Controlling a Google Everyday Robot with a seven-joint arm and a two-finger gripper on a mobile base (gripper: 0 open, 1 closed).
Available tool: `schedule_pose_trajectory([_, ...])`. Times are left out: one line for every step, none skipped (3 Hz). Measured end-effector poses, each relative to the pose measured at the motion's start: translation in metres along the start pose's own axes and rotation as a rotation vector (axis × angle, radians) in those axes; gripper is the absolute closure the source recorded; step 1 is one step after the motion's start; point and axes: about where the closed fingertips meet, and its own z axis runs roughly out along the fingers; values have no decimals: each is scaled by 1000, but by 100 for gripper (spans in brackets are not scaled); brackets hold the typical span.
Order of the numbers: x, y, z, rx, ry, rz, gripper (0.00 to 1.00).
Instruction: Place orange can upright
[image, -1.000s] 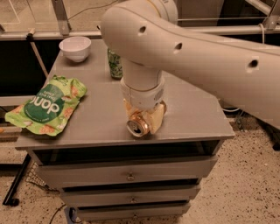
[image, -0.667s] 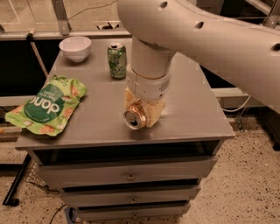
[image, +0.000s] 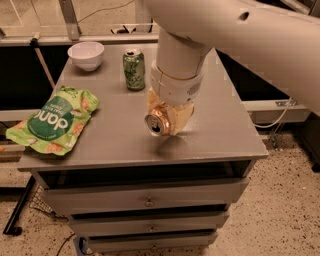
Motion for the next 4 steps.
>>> schedule_pose_trajectory([22,-1,-20,44,-19,110,100])
schedule_pose_trajectory([42,2,-26,108,-88,237,100])
schedule_pose_trajectory([54,5,-33,214,-192,382,100])
schedule_pose_trajectory([54,5,-33,214,-192,382,100])
